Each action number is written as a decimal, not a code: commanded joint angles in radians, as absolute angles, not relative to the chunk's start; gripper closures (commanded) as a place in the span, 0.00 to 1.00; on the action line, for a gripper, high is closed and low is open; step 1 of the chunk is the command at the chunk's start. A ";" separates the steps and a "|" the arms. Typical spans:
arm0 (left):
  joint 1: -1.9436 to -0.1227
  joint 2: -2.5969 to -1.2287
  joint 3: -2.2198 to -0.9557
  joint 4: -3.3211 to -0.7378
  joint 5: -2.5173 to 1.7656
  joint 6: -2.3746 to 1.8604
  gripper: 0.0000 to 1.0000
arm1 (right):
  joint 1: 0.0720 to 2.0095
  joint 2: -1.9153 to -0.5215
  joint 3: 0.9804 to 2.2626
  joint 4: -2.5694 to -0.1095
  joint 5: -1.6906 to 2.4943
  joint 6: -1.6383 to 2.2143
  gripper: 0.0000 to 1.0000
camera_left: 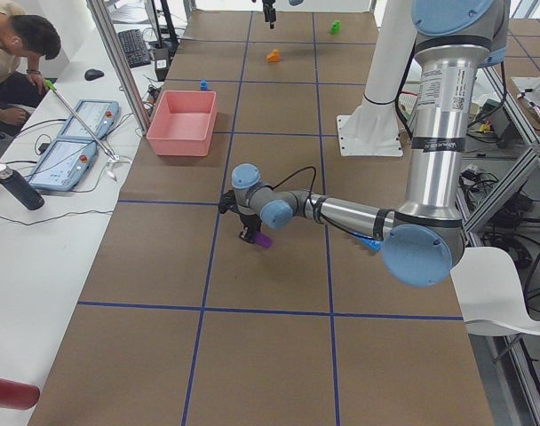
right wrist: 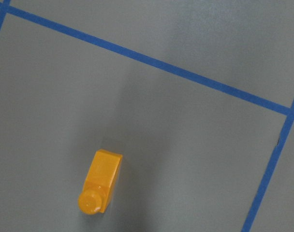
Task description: Put all blocks into box
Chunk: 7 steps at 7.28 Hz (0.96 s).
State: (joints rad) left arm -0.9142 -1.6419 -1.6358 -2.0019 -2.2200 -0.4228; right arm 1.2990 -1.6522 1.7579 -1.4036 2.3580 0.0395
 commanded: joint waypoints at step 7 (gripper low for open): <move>-0.928 -2.245 -1.524 -1.974 -2.306 -1.239 1.00 | 1.075 -1.546 1.603 -1.397 2.293 0.368 0.00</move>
State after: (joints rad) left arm -0.9253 -2.1359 -1.5883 -1.9778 -2.3435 -1.1593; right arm 1.0821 -1.5478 1.6172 -1.3975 2.2892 0.3625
